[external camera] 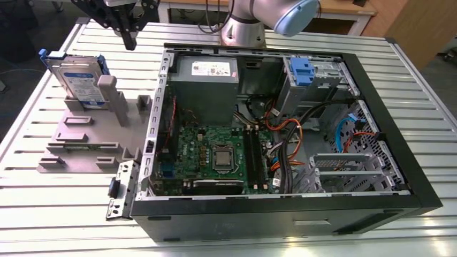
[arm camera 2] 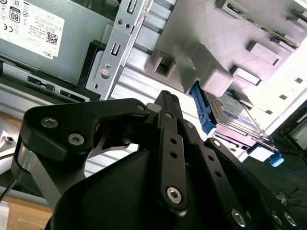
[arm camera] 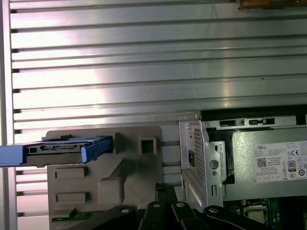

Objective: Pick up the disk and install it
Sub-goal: 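Reach for the disk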

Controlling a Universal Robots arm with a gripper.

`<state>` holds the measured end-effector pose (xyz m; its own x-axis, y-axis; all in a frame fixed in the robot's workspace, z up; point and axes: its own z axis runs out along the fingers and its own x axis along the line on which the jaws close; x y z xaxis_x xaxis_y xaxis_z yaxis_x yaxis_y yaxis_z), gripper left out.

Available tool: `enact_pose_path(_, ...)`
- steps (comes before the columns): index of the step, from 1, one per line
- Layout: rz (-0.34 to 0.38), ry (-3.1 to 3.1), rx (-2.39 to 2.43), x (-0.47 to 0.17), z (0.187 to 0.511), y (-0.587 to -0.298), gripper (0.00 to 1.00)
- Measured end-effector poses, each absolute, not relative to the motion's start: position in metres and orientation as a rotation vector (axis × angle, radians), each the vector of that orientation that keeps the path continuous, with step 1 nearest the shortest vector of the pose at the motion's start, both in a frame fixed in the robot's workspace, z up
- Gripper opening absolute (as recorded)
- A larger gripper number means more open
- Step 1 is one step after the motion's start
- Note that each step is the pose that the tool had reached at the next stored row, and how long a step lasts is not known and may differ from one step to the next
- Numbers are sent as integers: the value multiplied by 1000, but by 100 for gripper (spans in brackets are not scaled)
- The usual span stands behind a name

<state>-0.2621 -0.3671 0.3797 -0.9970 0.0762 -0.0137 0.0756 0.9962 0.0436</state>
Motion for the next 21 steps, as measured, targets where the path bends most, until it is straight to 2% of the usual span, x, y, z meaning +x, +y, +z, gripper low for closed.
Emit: enact_pose_path(21,67,3124,119,-267,379,-367,11)
